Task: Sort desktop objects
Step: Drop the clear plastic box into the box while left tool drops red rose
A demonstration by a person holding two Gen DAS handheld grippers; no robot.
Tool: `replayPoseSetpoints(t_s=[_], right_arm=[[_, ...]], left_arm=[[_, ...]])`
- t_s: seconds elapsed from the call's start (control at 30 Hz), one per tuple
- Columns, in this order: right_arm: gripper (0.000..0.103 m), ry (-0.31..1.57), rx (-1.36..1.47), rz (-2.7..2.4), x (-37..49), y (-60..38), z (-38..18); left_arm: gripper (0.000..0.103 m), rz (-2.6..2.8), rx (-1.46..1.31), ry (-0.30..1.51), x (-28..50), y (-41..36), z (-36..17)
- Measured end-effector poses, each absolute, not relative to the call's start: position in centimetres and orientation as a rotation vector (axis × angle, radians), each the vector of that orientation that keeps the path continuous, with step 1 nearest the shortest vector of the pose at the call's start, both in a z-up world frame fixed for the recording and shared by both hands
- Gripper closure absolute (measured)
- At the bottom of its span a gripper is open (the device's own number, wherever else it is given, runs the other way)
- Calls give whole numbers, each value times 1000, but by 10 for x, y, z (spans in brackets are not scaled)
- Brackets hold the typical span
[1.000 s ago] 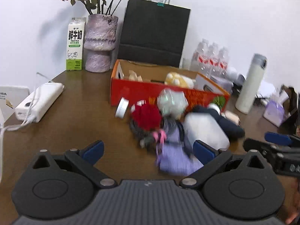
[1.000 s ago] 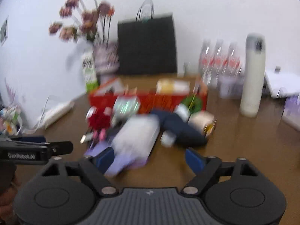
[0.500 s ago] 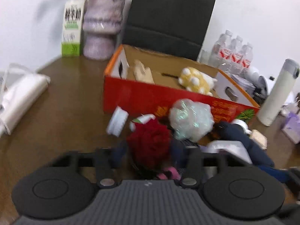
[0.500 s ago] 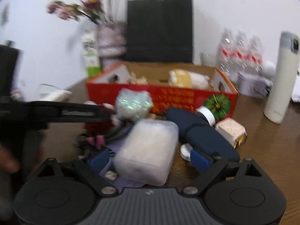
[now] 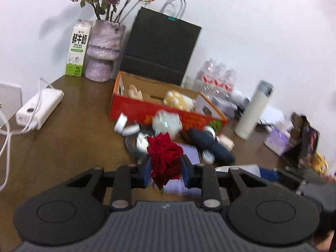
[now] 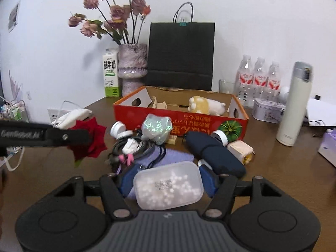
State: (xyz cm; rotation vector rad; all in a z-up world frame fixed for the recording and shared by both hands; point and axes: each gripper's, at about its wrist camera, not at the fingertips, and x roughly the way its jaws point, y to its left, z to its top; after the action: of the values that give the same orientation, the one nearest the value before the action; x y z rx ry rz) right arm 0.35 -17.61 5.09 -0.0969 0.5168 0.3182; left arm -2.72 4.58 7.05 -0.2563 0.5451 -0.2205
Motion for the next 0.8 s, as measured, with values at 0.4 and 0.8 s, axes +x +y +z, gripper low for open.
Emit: replayPoseSetpoints(t_s=[0.4,0.8], right_arm=[[36,568,-140,297,-65,-199,43],[39,671,-134,309,-49,-200,8]], left_arm=[[66,-255,-237,687,-77,45,23],[65,-233,-142,708,-59,30,17]])
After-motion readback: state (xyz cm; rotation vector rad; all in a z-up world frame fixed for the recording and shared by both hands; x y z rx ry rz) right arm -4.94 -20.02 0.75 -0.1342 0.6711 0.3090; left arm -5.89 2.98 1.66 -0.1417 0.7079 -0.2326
